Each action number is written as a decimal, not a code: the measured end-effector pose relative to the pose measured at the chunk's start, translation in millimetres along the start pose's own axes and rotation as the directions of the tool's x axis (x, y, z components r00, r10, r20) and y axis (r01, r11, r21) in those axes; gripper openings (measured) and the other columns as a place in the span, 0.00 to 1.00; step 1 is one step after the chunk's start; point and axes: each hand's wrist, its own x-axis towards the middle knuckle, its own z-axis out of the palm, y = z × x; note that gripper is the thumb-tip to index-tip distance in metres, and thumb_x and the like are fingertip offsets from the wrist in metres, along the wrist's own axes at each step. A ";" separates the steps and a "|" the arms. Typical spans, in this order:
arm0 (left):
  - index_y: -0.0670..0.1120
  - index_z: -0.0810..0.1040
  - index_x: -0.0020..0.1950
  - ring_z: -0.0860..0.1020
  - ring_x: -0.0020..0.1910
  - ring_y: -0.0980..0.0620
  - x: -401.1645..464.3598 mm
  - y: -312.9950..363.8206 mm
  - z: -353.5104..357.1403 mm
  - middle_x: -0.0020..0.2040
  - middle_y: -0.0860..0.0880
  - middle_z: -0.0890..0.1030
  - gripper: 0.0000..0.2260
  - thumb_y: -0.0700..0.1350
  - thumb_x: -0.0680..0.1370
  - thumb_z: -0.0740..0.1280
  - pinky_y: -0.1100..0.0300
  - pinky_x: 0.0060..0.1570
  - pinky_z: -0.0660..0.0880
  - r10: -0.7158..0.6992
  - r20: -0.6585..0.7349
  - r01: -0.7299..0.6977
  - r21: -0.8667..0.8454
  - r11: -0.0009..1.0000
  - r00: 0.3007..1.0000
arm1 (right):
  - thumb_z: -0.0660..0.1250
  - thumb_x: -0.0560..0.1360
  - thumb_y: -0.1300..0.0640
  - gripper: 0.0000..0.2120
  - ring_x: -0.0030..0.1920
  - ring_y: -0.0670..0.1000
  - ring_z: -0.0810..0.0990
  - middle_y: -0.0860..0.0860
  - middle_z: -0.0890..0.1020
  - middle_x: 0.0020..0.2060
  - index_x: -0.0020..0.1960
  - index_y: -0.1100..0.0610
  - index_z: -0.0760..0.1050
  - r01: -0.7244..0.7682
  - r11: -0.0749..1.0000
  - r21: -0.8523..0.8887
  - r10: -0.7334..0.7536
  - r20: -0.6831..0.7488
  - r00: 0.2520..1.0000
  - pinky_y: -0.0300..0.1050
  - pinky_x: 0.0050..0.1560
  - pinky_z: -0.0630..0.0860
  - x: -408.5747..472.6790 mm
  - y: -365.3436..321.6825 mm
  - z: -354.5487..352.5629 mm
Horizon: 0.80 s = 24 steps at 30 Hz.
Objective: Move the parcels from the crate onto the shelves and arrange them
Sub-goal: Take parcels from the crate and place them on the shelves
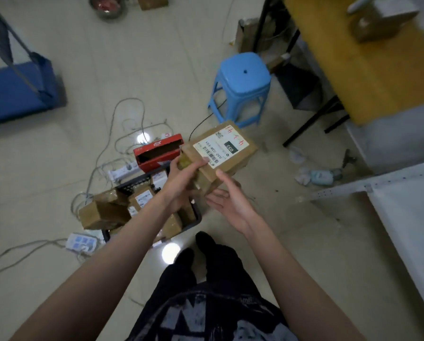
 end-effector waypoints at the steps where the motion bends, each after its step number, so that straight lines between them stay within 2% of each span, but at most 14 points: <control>1: 0.53 0.61 0.73 0.79 0.57 0.46 0.4 9.9 0.7 0.61 0.47 0.79 0.36 0.54 0.71 0.75 0.52 0.41 0.81 0.020 0.051 -0.022 0.052 0.998 0.998 | 0.74 0.68 0.35 0.36 0.45 0.48 0.82 0.48 0.83 0.43 0.70 0.48 0.68 0.034 0.999 0.002 -0.034 -0.051 0.998 0.49 0.58 0.75 -10.4 -8.2 -6.0; 2: 0.55 0.63 0.73 0.79 0.58 0.45 0.9 21.1 -0.7 0.61 0.47 0.79 0.34 0.54 0.71 0.74 0.52 0.43 0.80 0.034 0.119 -0.048 0.115 0.992 0.992 | 0.74 0.65 0.32 0.37 0.42 0.47 0.78 0.47 0.77 0.41 0.68 0.48 0.69 0.070 0.997 0.019 -0.067 -0.121 0.990 0.48 0.52 0.74 -22.5 -16.7 -14.4; 3: 0.55 0.66 0.72 0.78 0.59 0.45 1.4 33.4 -2.6 0.61 0.47 0.79 0.31 0.55 0.72 0.73 0.51 0.45 0.79 0.038 0.197 -0.075 0.185 0.980 0.980 | 0.73 0.62 0.29 0.37 0.42 0.47 0.74 0.47 0.74 0.43 0.65 0.46 0.69 0.114 0.993 0.038 -0.103 -0.206 0.973 0.47 0.49 0.72 -34.7 -24.2 -25.5; 5: 0.54 0.72 0.69 0.78 0.62 0.44 0.9 56.0 -4.7 0.61 0.47 0.81 0.28 0.59 0.71 0.71 0.49 0.52 0.77 0.002 0.336 -0.110 0.302 0.947 0.942 | 0.70 0.59 0.25 0.40 0.54 0.49 0.76 0.50 0.75 0.55 0.66 0.41 0.68 0.190 0.981 0.023 -0.173 -0.319 0.932 0.49 0.54 0.74 -57.5 -33.1 -48.3; 7: 0.49 0.76 0.66 0.78 0.61 0.43 -4.4 74.8 -2.5 0.61 0.45 0.81 0.30 0.61 0.68 0.72 0.46 0.62 0.74 -0.070 0.417 -0.113 0.398 0.910 0.906 | 0.69 0.59 0.23 0.45 0.63 0.56 0.77 0.54 0.76 0.64 0.71 0.41 0.68 0.221 0.975 -0.001 -0.211 -0.300 0.930 0.54 0.59 0.76 -80.0 -35.0 -61.4; 9: 0.46 0.77 0.65 0.80 0.57 0.45 -15.4 89.1 5.2 0.60 0.44 0.82 0.31 0.60 0.66 0.73 0.47 0.65 0.70 -0.116 0.475 -0.148 0.483 0.863 0.872 | 0.68 0.67 0.27 0.37 0.60 0.57 0.80 0.57 0.81 0.60 0.69 0.47 0.74 0.257 0.966 0.011 -0.248 -0.233 0.940 0.58 0.60 0.78 -100.8 -33.9 -65.0; 11: 0.46 0.78 0.64 0.79 0.56 0.45 -29.8 98.9 19.3 0.59 0.45 0.83 0.32 0.60 0.64 0.74 0.48 0.64 0.70 -0.127 0.525 -0.228 0.557 0.798 0.841 | 0.67 0.73 0.34 0.29 0.53 0.57 0.81 0.57 0.83 0.53 0.65 0.52 0.77 0.301 0.953 0.043 -0.283 -0.236 0.929 0.57 0.58 0.79 -121.4 -30.6 -63.8; 13: 0.48 0.79 0.62 0.79 0.53 0.47 -47.1 105.9 36.7 0.55 0.48 0.84 0.29 0.61 0.66 0.73 0.52 0.56 0.73 -0.074 0.543 -0.296 0.562 0.773 0.836 | 0.67 0.75 0.38 0.26 0.49 0.56 0.82 0.57 0.83 0.51 0.65 0.55 0.77 0.348 0.934 0.079 -0.315 -0.277 0.908 0.55 0.54 0.81 -141.9 -25.1 -63.9; 15: 0.53 0.78 0.61 0.79 0.51 0.47 -57.1 108.4 53.7 0.54 0.50 0.83 0.25 0.65 0.70 0.69 0.53 0.52 0.76 0.013 0.527 -0.316 0.489 0.813 0.850 | 0.70 0.74 0.39 0.27 0.52 0.58 0.83 0.59 0.83 0.54 0.65 0.56 0.77 0.404 0.904 0.138 -0.339 -0.341 0.877 0.54 0.54 0.82 -162.4 -18.4 -66.5; 17: 0.54 0.73 0.68 0.81 0.53 0.43 -64.3 106.2 72.8 0.61 0.49 0.78 0.30 0.70 0.72 0.64 0.48 0.55 0.77 0.071 0.490 -0.297 0.399 0.867 0.869 | 0.73 0.72 0.42 0.27 0.55 0.61 0.82 0.62 0.79 0.58 0.63 0.58 0.77 0.480 0.849 0.223 -0.358 -0.426 0.831 0.59 0.58 0.81 -185.8 -11.7 -69.8; 19: 0.53 0.67 0.74 0.80 0.55 0.40 -75.2 96.5 95.7 0.66 0.47 0.73 0.34 0.69 0.74 0.62 0.47 0.54 0.78 0.069 0.494 -0.294 0.393 0.871 0.867 | 0.75 0.70 0.44 0.24 0.54 0.61 0.80 0.62 0.76 0.56 0.60 0.57 0.76 0.577 0.765 0.286 -0.392 -0.504 0.770 0.62 0.60 0.79 -210.9 -8.7 -73.3; 21: 0.54 0.66 0.74 0.79 0.54 0.42 -93.2 79.3 122.6 0.69 0.45 0.70 0.30 0.66 0.76 0.63 0.49 0.53 0.78 0.030 0.580 -0.341 0.436 0.833 0.814 | 0.74 0.70 0.46 0.23 0.55 0.60 0.79 0.61 0.76 0.57 0.60 0.56 0.76 0.662 0.676 0.322 -0.423 -0.567 0.707 0.62 0.62 0.77 -237.5 -7.7 -77.0; 24: 0.57 0.67 0.71 0.78 0.58 0.44 -129.6 52.4 165.4 0.70 0.48 0.69 0.26 0.63 0.76 0.66 0.47 0.60 0.76 -0.061 0.745 -0.463 0.474 0.749 0.664 | 0.70 0.75 0.47 0.22 0.61 0.59 0.78 0.61 0.77 0.62 0.66 0.56 0.76 0.756 0.578 0.306 -0.472 -0.630 0.616 0.62 0.64 0.76 -273.6 -4.6 -85.0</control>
